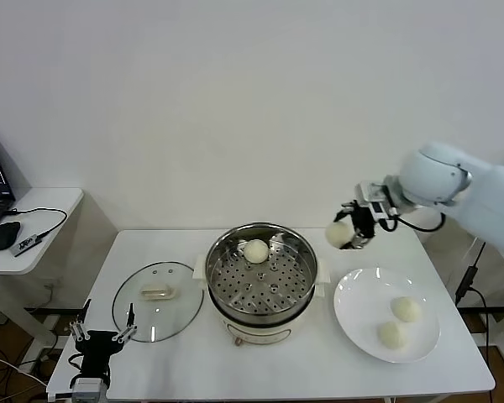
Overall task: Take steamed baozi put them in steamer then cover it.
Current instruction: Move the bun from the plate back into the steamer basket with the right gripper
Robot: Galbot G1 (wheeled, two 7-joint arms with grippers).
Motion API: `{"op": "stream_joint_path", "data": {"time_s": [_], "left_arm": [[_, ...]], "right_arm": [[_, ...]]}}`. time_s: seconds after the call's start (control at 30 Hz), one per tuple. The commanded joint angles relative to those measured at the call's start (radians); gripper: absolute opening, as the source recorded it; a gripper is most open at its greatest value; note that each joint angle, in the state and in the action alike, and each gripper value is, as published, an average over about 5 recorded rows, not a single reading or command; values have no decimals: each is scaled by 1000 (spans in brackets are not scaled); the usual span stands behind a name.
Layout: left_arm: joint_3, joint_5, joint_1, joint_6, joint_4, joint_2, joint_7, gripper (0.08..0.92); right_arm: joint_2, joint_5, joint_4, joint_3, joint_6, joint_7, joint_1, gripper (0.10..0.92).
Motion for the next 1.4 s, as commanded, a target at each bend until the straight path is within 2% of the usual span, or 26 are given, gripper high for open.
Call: {"op": "stream_joint_path", "data": {"time_s": [0.03, 0.23, 0.43, 1.27, 1.4], "left_arm": [[-9, -4, 1, 0, -1, 1, -1, 823], [-29, -9, -2, 1, -2, -6, 0, 823], [-28, -8, -11, 4, 1, -17, 1, 823], [-20, -4, -20, 2, 14, -28, 1, 823], [-18, -2, -20, 3, 13, -30, 2, 823]], "right_arm": [[317, 188, -74, -66, -89, 95, 38, 657], [485, 207, -188, -53, -112, 139, -54, 661], [574, 199, -244, -57, -146, 165, -143, 662], [628, 90, -303, -92, -159, 172, -199, 665], [611, 95, -285, -82, -150, 143, -175, 712]]}}
